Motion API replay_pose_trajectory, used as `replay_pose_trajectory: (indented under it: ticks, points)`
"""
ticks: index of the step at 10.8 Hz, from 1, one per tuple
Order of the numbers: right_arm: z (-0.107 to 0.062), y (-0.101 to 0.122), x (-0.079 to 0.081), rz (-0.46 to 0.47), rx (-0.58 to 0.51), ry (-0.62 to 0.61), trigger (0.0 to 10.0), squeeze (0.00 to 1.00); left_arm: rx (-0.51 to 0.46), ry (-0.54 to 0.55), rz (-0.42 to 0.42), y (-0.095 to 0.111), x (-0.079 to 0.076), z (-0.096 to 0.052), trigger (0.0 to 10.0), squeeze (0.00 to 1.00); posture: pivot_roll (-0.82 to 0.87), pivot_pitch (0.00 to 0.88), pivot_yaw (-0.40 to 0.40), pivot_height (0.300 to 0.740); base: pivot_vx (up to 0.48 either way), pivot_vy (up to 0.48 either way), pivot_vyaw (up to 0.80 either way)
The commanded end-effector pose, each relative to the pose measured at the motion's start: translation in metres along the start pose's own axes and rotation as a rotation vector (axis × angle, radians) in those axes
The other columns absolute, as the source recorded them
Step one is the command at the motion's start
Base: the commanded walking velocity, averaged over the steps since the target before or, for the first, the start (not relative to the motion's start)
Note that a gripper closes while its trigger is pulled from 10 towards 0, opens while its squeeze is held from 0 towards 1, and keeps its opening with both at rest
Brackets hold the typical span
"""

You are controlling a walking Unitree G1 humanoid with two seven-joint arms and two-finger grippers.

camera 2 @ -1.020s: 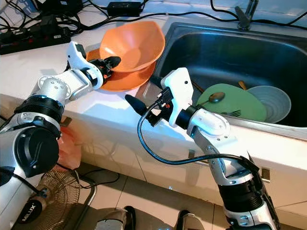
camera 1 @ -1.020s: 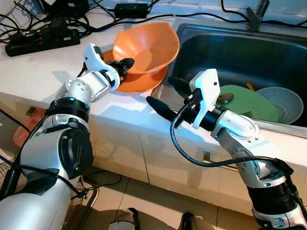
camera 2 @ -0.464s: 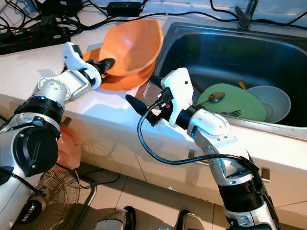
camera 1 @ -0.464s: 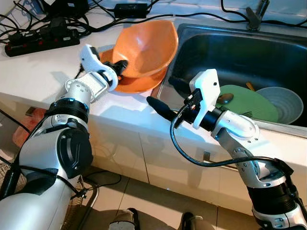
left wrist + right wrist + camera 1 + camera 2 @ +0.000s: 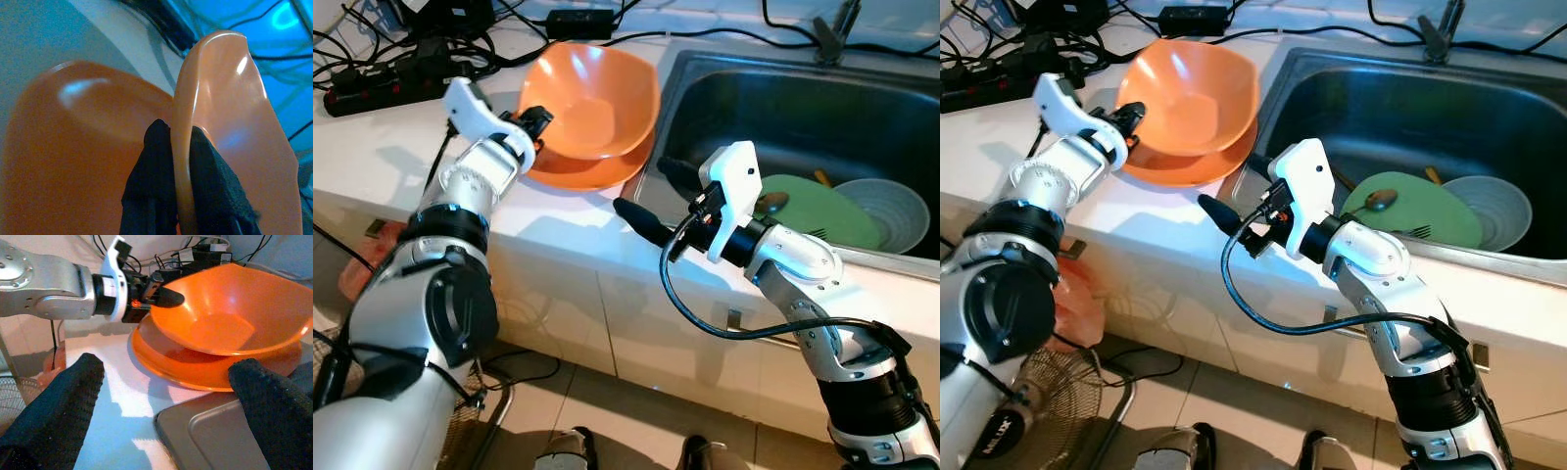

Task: Kitchen organization

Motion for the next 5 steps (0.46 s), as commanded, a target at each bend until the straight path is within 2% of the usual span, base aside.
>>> replay_pose_trajectory:
  ticks: [1,2,3,4,5]
  points:
    - [0.002,0.004,-0.001,-0.017,-0.011,0.01,10.0,0.0,-0.017,0.032,0.05,-0.002,0.013,-0.002,0.0,0.0,0.03,0.122,0.065,0.74,0.0,0.0,0.0]
    - [0.003,0.003,-0.003,-0.015,-0.004,0.006,10.0,0.0,-0.071,-0.02,0.172,0.003,0.005,-0.003,0.0,0.0,0.03,0.118,0.054,0.74,0.0,0.0,0.0]
    - [0.004,0.001,-0.005,-0.016,0.007,0.008,10.0,0.0,-0.164,-0.099,0.229,0.008,0.001,-0.007,0.0,0.0,0.02,0.109,0.039,0.74,0.0,0.0,0.0]
    - [0.005,0.001,-0.007,-0.014,0.011,0.006,10.0,0.0,-0.215,-0.128,0.258,0.011,0.0,-0.01,0.0,0.0,0.02,0.102,0.031,0.74,0.0,0.0,0.0]
    - [0.008,0.004,-0.015,0.021,0.004,-0.027,10.0,0.0,-0.304,-0.207,0.325,0.015,-0.006,-0.019,0.0,0.0,0.01,0.091,0.019,0.74,0.0,0.0,0.0]
Point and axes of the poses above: a point about 5 cm out from each wrist's last joint towards the gripper, its own z axis pointing out of the wrist towards the gripper, its own y axis along the axis of the wrist's last joint, x = y × z, the point moved 3 cm from there along z, pointing out of the wrist towards the gripper, and after that the axes turned 10 degrees about -z, right-handed, at the moved point
